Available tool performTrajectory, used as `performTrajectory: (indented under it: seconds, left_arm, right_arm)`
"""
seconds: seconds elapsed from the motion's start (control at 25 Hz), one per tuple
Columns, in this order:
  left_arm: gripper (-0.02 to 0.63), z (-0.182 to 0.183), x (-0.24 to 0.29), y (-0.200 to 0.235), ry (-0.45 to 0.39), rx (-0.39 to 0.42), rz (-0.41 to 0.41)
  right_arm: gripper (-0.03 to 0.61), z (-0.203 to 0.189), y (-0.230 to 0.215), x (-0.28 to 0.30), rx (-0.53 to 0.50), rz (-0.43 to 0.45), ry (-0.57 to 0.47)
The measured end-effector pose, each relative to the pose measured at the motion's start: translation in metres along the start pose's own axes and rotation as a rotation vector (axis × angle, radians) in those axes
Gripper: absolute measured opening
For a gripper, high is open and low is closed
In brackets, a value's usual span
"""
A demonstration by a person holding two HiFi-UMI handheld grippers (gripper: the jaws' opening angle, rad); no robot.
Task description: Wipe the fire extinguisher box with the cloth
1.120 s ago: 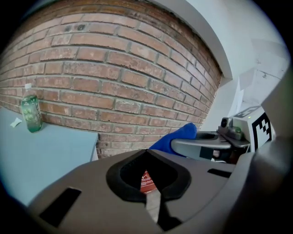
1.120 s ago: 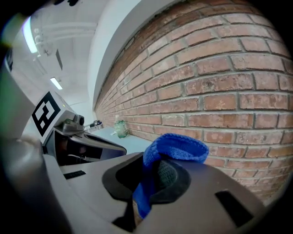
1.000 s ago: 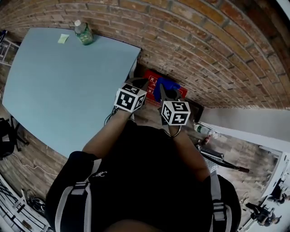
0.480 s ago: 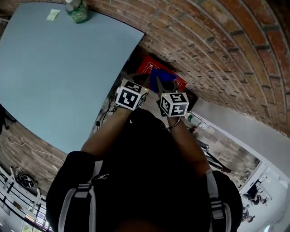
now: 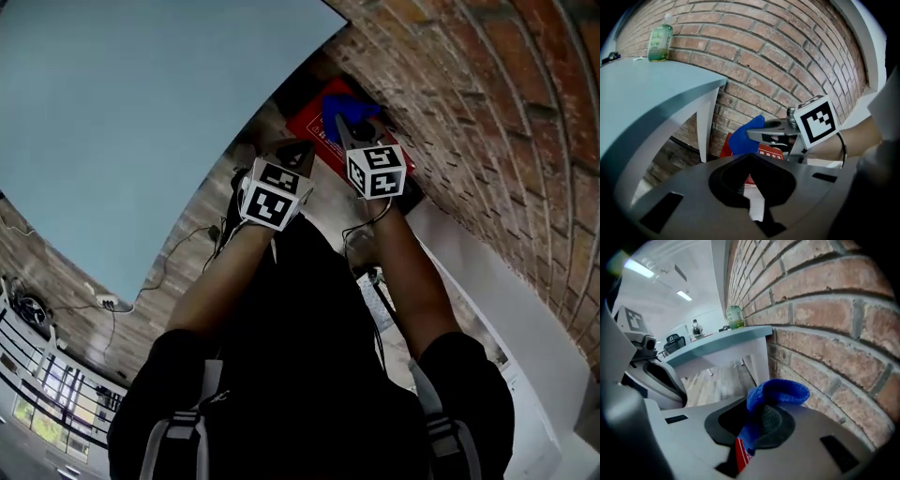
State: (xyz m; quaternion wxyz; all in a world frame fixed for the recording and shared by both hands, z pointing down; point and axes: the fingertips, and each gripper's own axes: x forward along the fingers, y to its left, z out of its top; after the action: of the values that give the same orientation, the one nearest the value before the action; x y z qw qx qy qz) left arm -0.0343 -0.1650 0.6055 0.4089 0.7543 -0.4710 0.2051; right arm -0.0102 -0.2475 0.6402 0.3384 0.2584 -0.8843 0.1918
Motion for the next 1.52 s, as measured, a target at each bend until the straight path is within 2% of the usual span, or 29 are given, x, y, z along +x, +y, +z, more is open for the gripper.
performTrajectory:
  seconds: [0.2, 0.44, 0.64, 0.76, 0.88, 1.04, 1.16, 1.36, 1.52]
  left_arm:
    - [-0.002, -0.041, 0.023, 0.025, 0.024, -0.07, 0.029]
    - [-0.002, -0.062, 0.036, 0.047, 0.035, -0.077, 0.059]
    - [-0.002, -0.072, 0.038, 0.056, 0.04, -0.096, 0.073]
    - [-0.002, -0.076, 0.037, 0.058, 0.049, -0.094, 0.075]
    - [-0.002, -0.075, 0.031, 0.058, 0.053, -0.082, 0.076]
    - [-0.002, -0.073, 0.022, 0.056, 0.057, -0.076, 0.081]
    - [-0.002, -0.068, 0.01, 0.057, 0.058, -0.069, 0.09]
    - [-0.002, -0.065, -0.007, 0.062, 0.066, -0.051, 0.103]
    - [-0.002, -0.063, -0.016, 0.067, 0.071, -0.056, 0.116]
  right_arm:
    - [0.041, -0.026, -0.039, 0.056, -0.04, -0.046, 0.051]
    - [0.041, -0.054, -0.082, 0.098, -0.099, -0.15, 0.166]
    - [0.041, -0.056, -0.08, 0.102, -0.091, -0.178, 0.119]
    - [0.041, -0.061, -0.058, 0.104, -0.103, -0.147, 0.114]
    - [0.041, -0.069, -0.018, 0.107, -0.16, -0.079, 0.127]
    - [0.041, -0.088, 0.032, 0.104, -0.23, 0.005, 0.174]
    - [0.041, -0.1, 0.056, 0.1, -0.242, 0.047, 0.198]
    - [0.041, -0.104, 0.059, 0.1, -0.251, 0.079, 0.227]
    - [0.041, -0.096, 0.044, 0.103, -0.267, 0.055, 0.23]
